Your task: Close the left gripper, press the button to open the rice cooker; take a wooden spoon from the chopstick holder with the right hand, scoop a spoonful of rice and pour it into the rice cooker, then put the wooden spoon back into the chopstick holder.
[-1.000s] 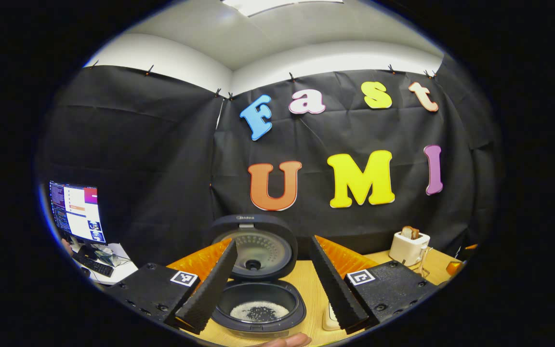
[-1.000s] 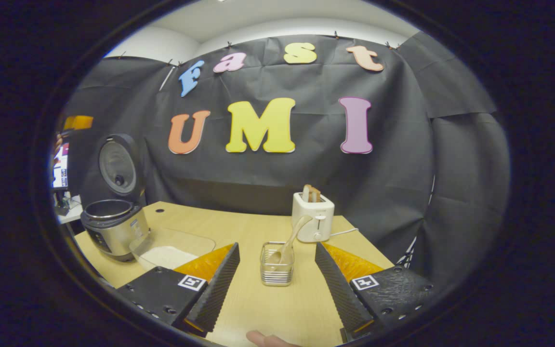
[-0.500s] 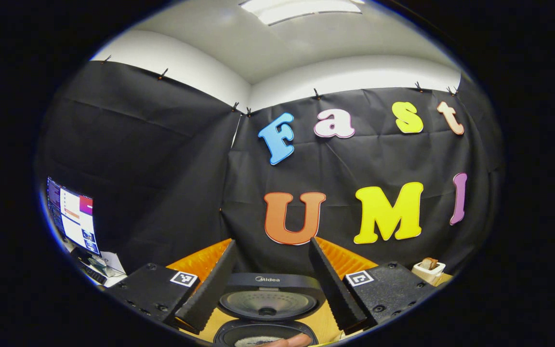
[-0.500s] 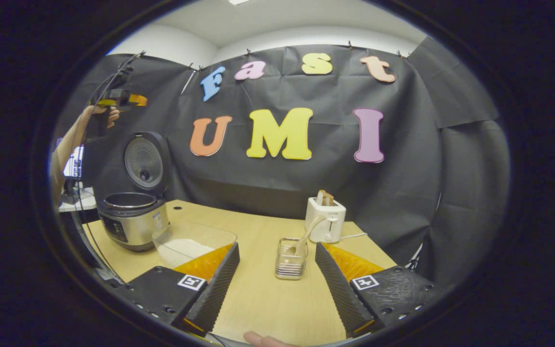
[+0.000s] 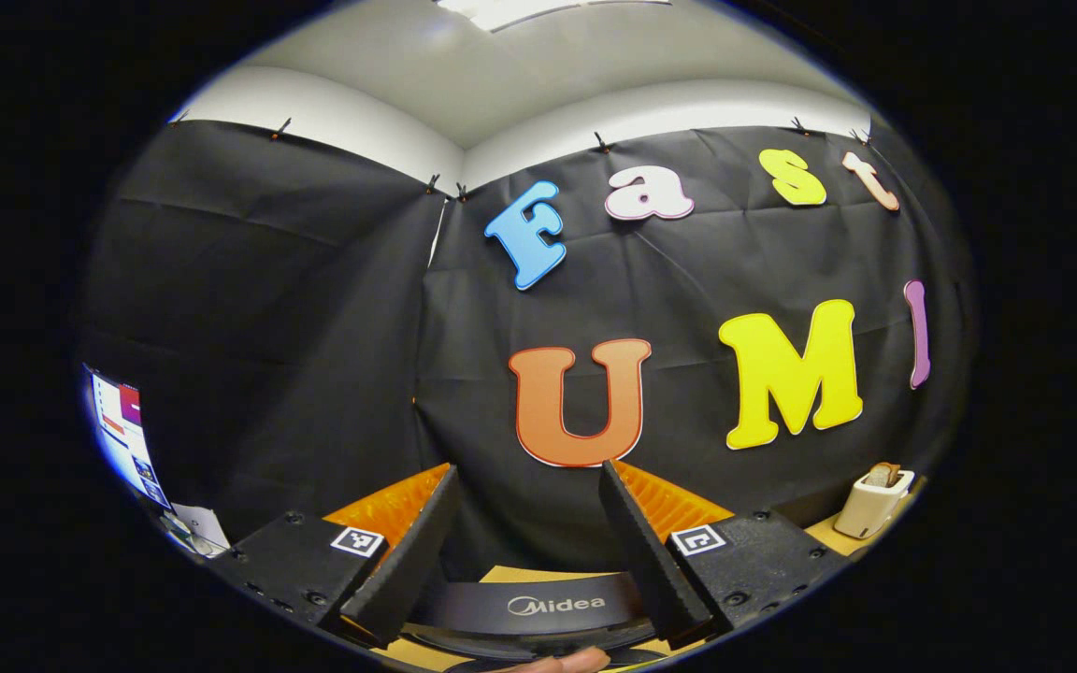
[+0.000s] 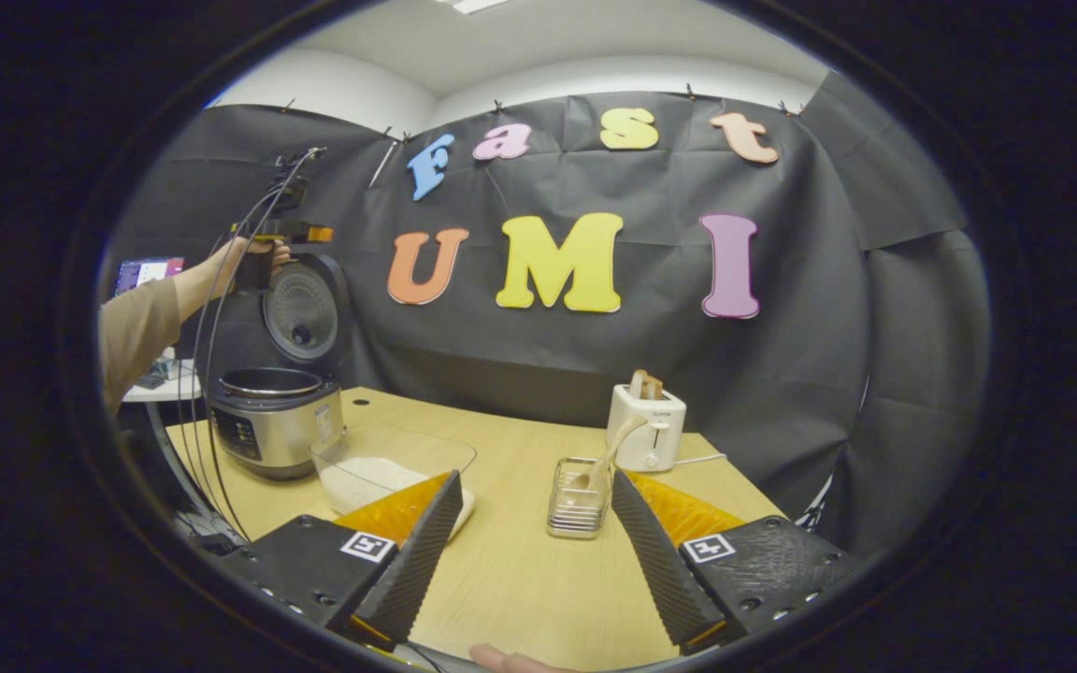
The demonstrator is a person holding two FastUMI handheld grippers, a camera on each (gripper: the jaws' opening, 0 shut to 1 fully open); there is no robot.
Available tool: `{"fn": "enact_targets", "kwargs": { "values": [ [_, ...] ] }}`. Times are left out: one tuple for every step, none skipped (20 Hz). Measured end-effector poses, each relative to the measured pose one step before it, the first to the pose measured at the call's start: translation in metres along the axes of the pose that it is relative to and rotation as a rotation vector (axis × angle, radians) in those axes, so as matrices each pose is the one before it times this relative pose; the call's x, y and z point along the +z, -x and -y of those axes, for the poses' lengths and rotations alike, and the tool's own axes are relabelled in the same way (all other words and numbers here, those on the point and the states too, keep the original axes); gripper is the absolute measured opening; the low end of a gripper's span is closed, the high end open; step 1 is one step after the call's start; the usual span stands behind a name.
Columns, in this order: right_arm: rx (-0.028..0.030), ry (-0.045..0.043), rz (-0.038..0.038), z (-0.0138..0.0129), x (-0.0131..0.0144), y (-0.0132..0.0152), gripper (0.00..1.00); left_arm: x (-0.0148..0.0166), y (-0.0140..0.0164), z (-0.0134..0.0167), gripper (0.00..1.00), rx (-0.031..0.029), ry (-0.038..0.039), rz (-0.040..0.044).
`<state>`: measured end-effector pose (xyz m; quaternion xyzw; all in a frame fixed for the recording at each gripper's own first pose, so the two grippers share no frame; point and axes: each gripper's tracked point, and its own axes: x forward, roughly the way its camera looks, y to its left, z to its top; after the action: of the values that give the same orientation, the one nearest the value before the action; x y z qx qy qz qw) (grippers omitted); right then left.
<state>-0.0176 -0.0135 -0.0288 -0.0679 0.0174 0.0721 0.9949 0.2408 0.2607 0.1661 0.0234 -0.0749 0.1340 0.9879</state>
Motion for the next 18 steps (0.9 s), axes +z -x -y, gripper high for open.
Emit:
{"fn": "enact_targets", "kwargs": {
  "values": [
    [-0.00102, -0.00451, -0.00825, 0.00019, -0.00239, -0.00175, 0.95, -0.00962, -0.00237, 0.00169, 0.96, -0.00021, -0.02024, -0.026],
    [0.00053, -0.00499, -0.00479, 0.00034, -0.00039, -0.00279, 0.95, -0.00307, 0.00231, 0.00126, 0.96, -0.00589, -0.00472, 0.00207],
    [0.00182, -0.005, -0.00364, -0.00137, -0.00092, -0.00099, 0.96, 0.00174, 0.00039, 0.00472, 0.97, -0.02027, 0.0058, 0.00208],
    [0.0035, -0.003, -0.00191, -0.00171, 0.00029, 0.00063, 0.96, -0.00517, 0.00047, 0.00869, 0.87, -0.03149, 0.01381, -0.02746],
    [0.00477, -0.0013, -0.00128, -0.00148, -0.00077, 0.00153, 0.96, 0.00021, 0.00339, 0.00045, 0.95, 0.00927, -0.00211, 0.0052],
    [0.00336, 0.00279, -0.00008, -0.00137, -0.00048, 0.00087, 0.96, 0.00171, 0.00232, -0.0002, 0.98, -0.0027, -0.00355, 0.00629],
    [-0.00013, 0.00432, 0.00158, -0.00069, 0.00007, 0.0026, 0.96, -0.00076, 0.00246, -0.00038, 0.97, 0.00003, 0.00189, 0.00025],
    [0.00023, 0.00382, 0.00267, -0.00095, 0.00013, 0.00058, 0.96, 0.00248, 0.0024, -0.00036, 0.96, -0.0006, 0.00051, 0.00343],
    [0.00051, 0.00184, 0.00286, -0.00087, -0.00001, -0.00061, 0.96, -0.0018, 0.00538, 0.00016, 0.89, -0.00435, 0.0028, -0.00688],
    [0.001, 0.00196, 0.00268, -0.00115, 0.00016, 0.00116, 0.96, -0.00391, 0.01088, 0.00104, 0.91, -0.00362, 0.00113, -0.00133],
    [0.00319, 0.00183, 0.00184, -0.00176, 0.00025, 0.00082, 0.95, -0.00202, 0.00861, 0.00251, 0.96, -0.00017, 0.0006, -0.00325],
    [0.00574, -0.00012, 0.00067, -0.00146, -0.0008, 0.00132, 0.96, -0.00175, 0.01018, -0.00048, 0.96, -0.00033, -0.00146, -0.00079],
    [0.0075, -0.00121, 0.00043, -0.00161, -0.0002, 0.00172, 0.96, -0.00143, 0.00896, 0.00076, 0.96, 0.00097, -0.00006, 0.0003],
    [0.00745, -0.0038, -0.00042, -0.00125, -0.00105, 0.00194, 0.96, -0.00107, 0.00689, 0.00067, 0.96, 0.002, 0.0023, 0.0028],
    [0.00489, -0.00342, -0.0022, -0.0009, -0.00151, 0.00003, 0.96, -0.00148, 0.00863, 0.00168, 0.96, 0.00108, -0.0028, 0.00556],
    [0.00157, -0.00215, -0.00121, -0.00006, -0.00104, 0.00082, 0.96, -0.00408, 0.00801, 0.00148, 0.96, 0.00148, -0.00133, 0.00263],
    [0.0002, -0.00063, -0.00005, 0.00093, -0.00182, 0.00174, 0.96, -0.00384, 0.00941, 0.0008, 0.96, 0.00095, 0.00121, -0.00088],
    [-0.00113, -0.00165, -0.00074, -0.00003, -0.00126, -0.00138, 0.96, -0.00378, 0.00946, 0.00218, 0.96, -0.00162, 0.00385, -0.00057]
  ]
}}
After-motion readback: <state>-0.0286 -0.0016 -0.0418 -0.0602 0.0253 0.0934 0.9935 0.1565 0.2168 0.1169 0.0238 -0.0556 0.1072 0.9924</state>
